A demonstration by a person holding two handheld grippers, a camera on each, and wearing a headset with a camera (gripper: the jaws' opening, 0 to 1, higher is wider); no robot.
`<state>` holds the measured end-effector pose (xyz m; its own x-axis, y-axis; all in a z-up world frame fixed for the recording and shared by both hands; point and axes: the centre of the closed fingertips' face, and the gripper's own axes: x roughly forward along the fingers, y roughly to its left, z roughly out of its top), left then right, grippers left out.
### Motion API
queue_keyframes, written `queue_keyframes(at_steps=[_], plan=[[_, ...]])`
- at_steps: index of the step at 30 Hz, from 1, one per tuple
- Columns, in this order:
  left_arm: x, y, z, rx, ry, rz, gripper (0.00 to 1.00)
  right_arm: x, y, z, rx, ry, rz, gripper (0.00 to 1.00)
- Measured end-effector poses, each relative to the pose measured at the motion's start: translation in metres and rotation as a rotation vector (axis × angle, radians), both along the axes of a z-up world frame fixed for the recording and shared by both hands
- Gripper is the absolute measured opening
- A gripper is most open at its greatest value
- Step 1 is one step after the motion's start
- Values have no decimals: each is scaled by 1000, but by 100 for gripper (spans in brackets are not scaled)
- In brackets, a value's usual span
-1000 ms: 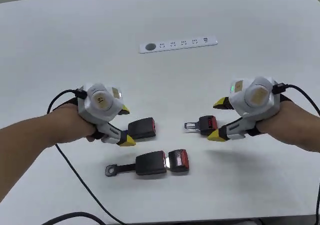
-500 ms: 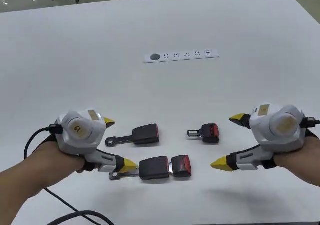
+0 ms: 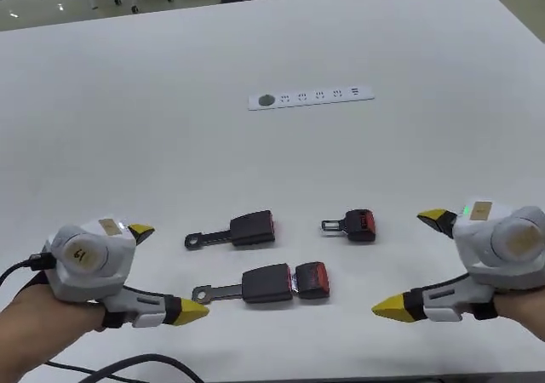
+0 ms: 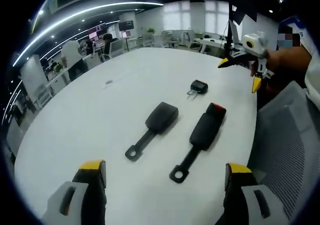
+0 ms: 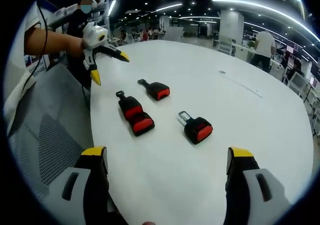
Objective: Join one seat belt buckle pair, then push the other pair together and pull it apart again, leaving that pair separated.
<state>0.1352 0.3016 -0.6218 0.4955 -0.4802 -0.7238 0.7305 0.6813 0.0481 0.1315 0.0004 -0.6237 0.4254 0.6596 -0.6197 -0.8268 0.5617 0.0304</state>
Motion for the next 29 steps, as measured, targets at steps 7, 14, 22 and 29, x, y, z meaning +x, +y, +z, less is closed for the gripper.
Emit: queue_keyframes(at_steps=[7, 14, 22, 29], plan=[[-2, 9, 3, -12, -10, 38, 100, 2, -17, 12, 63, 18, -107, 100], [-13, 6, -1, -3, -11, 39, 100, 7, -30, 18, 61, 1, -131, 97], [-16, 6, 1, -2, -13, 52, 100, 2, -28, 17, 57, -6, -135, 100], [-21, 9, -1, -3, -5, 54, 100, -13, -20, 8, 72, 16, -140, 100]])
